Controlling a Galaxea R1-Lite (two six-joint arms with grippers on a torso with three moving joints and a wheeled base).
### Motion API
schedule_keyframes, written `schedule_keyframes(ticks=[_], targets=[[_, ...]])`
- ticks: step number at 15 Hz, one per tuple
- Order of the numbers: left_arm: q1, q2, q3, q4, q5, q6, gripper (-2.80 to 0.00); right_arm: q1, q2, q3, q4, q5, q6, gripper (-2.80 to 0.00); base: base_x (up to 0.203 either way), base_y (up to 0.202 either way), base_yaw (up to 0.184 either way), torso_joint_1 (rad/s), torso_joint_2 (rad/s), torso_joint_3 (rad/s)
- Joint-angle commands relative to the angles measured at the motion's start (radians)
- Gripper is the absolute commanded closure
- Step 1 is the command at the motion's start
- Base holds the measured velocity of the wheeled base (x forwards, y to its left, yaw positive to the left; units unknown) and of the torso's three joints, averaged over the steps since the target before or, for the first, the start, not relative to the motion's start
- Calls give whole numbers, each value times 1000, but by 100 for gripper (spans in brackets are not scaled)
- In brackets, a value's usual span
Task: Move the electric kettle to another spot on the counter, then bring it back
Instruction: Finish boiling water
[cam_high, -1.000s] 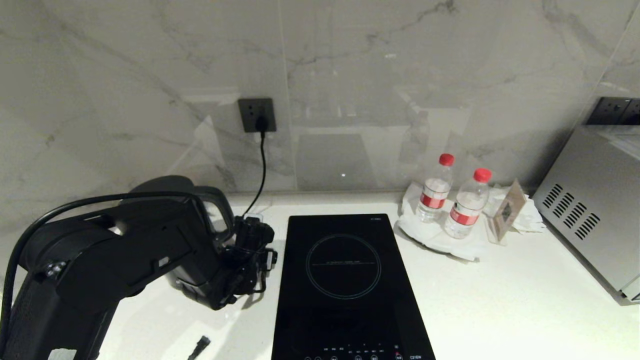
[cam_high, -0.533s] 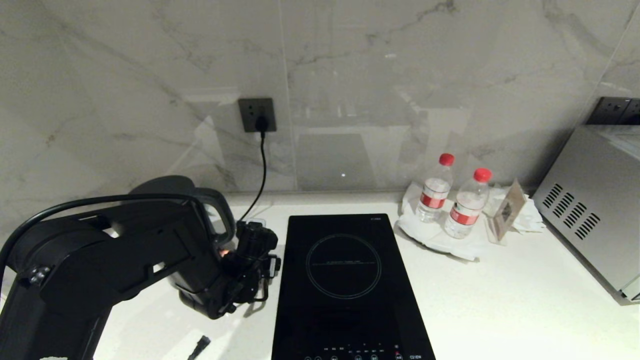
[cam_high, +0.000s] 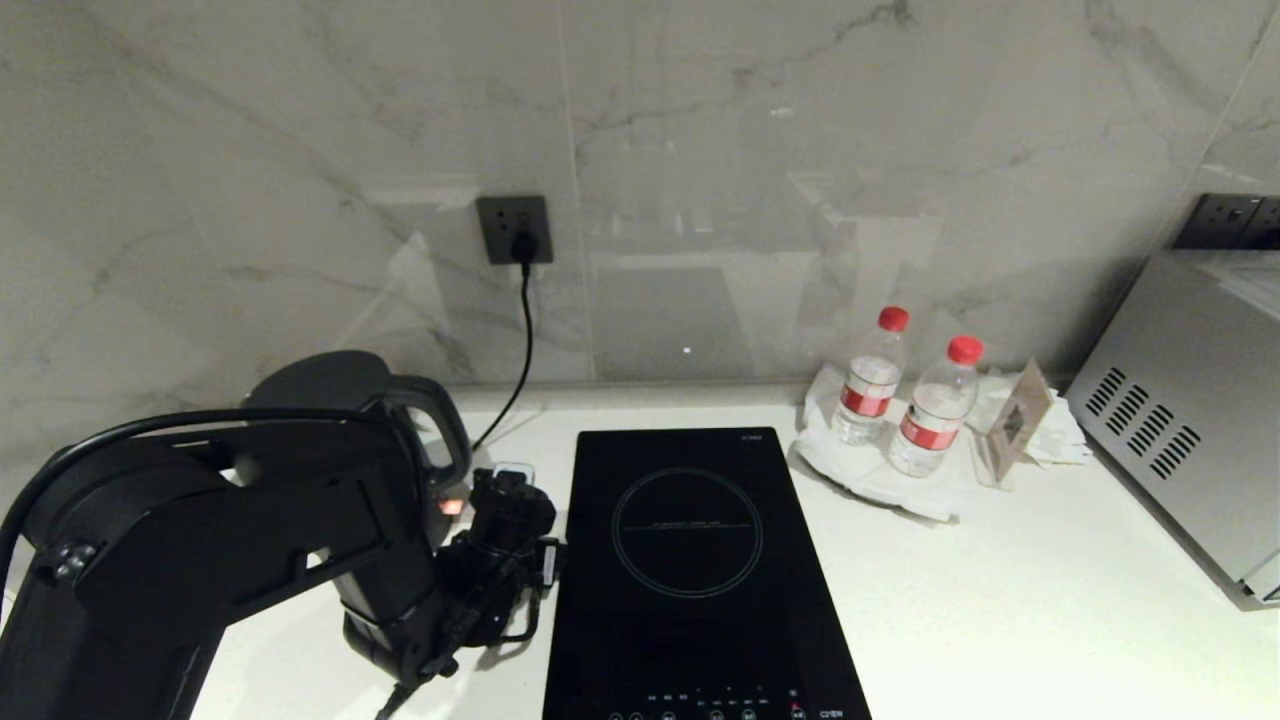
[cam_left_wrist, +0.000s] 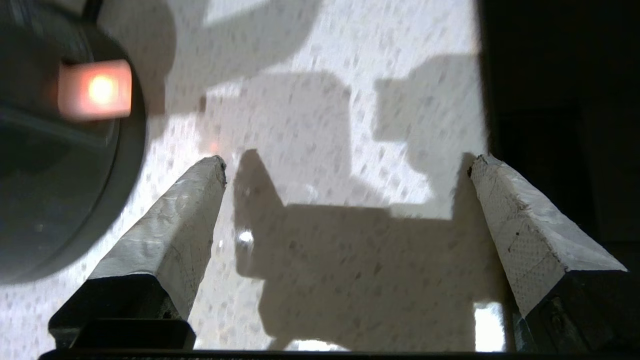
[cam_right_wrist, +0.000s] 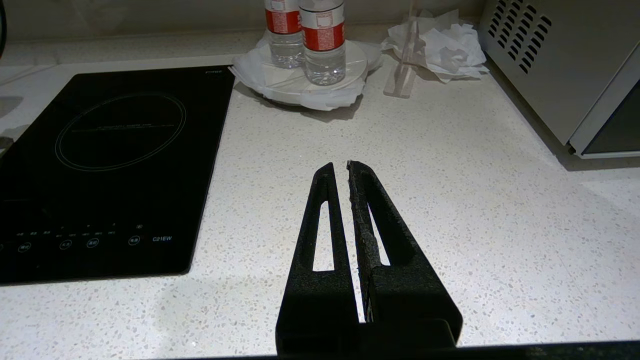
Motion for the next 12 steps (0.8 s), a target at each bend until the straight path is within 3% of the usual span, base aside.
schedule_keyframes(ticks=[1,12], targets=[[1,5,10,-8,4,-3,-280,0,0,0,0,0,0,0,0,0,0,0,0,0],[59,71,-103,-2,13,21,-280,-1,0,0,0,0,0,0,0,0,0,0,0,0]])
